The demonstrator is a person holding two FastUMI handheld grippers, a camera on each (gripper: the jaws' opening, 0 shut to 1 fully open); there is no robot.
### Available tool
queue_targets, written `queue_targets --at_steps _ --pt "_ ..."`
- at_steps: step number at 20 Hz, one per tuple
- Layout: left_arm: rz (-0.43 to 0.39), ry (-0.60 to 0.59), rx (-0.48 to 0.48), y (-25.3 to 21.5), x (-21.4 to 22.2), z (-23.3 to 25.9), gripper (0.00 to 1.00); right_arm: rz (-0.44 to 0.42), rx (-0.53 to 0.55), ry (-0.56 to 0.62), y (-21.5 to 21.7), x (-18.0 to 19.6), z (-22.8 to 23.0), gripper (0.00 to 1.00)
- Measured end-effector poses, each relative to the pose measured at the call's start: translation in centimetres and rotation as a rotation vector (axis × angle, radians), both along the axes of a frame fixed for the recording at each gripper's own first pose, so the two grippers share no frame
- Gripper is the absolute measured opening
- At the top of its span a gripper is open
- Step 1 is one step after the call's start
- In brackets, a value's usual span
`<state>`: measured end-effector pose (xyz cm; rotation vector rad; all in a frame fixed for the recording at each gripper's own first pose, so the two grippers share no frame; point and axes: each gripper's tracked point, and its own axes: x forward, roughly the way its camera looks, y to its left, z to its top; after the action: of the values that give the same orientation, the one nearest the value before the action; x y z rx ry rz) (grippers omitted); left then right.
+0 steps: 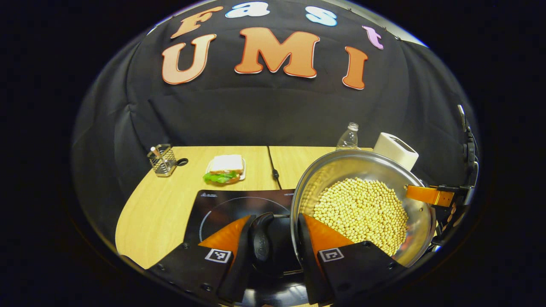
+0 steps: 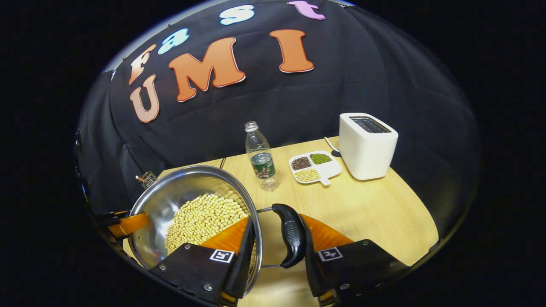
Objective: First push the handle of the pot to place it horizontally, then grasp the pot with both hands and set it on the induction cooktop.
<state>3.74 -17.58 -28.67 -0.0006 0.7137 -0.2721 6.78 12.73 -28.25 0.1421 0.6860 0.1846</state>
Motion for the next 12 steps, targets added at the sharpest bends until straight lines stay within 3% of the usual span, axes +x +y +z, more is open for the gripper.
queue_targets --at_steps 7,8,12 --pt "0.036 0.01 -0.001 5.3 0.2 0.0 0.6 0.044 0.0 -0.008 5.3 -0.6 -0.2 0.56" --pt "0.039 0.016 -0.001 6.0 0.2 -0.2 0.57 0.049 -0.003 -0.006 6.0 -0.7 -0.2 0.56" --pt "0.064 0.035 -0.007 9.0 0.5 -1.1 0.6 0.076 -0.025 -0.016 9.3 -0.6 -0.6 0.57"
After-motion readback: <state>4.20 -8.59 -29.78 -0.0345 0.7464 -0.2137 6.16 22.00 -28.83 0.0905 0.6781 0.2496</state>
